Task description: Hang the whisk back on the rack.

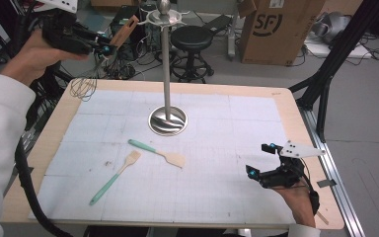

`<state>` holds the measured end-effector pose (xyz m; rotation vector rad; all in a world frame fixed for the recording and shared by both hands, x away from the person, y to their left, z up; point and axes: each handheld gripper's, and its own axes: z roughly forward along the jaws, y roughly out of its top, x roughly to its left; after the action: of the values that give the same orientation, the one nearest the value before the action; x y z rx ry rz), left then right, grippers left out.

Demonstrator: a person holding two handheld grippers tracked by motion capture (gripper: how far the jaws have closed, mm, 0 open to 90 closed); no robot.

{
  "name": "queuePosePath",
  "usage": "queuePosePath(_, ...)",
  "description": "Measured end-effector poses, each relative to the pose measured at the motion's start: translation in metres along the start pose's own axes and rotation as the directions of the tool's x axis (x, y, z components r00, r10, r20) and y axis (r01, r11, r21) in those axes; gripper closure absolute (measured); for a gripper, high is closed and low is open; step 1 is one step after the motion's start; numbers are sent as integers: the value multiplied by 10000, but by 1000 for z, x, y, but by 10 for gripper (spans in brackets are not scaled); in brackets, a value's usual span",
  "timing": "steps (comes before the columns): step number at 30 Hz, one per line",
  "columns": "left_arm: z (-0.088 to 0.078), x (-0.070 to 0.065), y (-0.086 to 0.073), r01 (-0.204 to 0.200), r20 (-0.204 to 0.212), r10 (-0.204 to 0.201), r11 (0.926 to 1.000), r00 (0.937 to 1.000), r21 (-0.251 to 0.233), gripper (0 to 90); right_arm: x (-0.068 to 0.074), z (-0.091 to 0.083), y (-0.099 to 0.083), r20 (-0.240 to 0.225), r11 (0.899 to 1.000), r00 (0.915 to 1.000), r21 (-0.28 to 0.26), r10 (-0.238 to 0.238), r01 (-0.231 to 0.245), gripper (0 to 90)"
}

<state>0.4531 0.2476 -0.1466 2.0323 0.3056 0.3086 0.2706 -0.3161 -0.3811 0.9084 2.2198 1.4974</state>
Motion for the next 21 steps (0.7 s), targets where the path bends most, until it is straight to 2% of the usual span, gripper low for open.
queuePosePath(8, 5, 5, -1, 110, -23, -110, 9999, 9999, -91, 710, -1, -2, -1, 45, 10000, 10000, -31, 48, -48, 0)
queuePosePath(13, 7, 6, -1, 211, 99, -209, 9997, 9997, -117, 709, -1, -2, -1, 51, 10000, 9999, -9, 93, -93, 0)
queuePosePath(21, 14, 3, 1, 169, 286, -168, 9999, 9994, -28, 709, -2, -3, -1, 44, 10000, 10000, -52, 83, -82, 0)
